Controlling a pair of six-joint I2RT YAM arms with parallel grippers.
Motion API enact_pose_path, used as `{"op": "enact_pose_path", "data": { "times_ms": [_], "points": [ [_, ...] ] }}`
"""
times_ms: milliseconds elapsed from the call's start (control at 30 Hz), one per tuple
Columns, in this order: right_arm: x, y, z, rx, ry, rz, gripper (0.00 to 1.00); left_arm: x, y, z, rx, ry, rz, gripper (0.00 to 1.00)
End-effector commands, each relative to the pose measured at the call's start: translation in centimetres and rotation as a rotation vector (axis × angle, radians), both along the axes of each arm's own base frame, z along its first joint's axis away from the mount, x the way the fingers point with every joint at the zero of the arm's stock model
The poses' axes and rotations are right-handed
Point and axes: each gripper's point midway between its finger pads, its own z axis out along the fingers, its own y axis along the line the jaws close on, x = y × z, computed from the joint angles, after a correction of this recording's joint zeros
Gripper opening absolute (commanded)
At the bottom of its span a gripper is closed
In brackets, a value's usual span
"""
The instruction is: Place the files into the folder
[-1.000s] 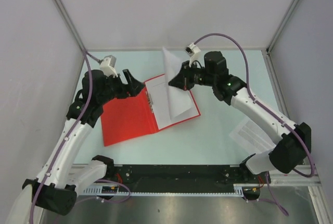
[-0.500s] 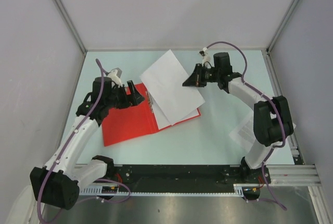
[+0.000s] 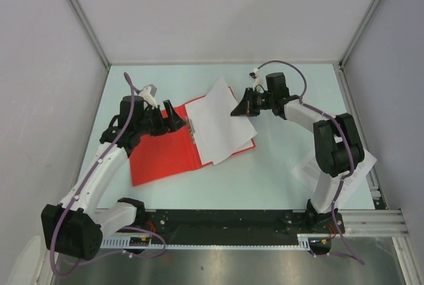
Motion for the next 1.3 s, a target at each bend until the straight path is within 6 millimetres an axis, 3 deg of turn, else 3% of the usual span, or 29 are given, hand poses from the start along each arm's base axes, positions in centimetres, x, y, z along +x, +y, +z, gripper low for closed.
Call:
{"op": "enact_pose_path", "data": {
  "times_ms": [0, 400, 1267],
  "points": [
    [1.1, 0.5, -0.5, 0.001, -0.040, -0.029, 0.00, 0.4, -0.3, 1.0, -0.035, -0.040, -0.008, 0.90],
    [2.6, 1.3, -1.0, 0.040, 0.003, -0.115, 0.00, 0.1, -0.3, 1.1, -0.041, -0.044, -0.016, 0.90],
    [1.1, 2.6, -1.4, 0.011, -0.004, -0.102, 0.00, -0.2, -0.4, 1.1, -0.045, -0.051, -0.030, 0.91]
  ]
}}
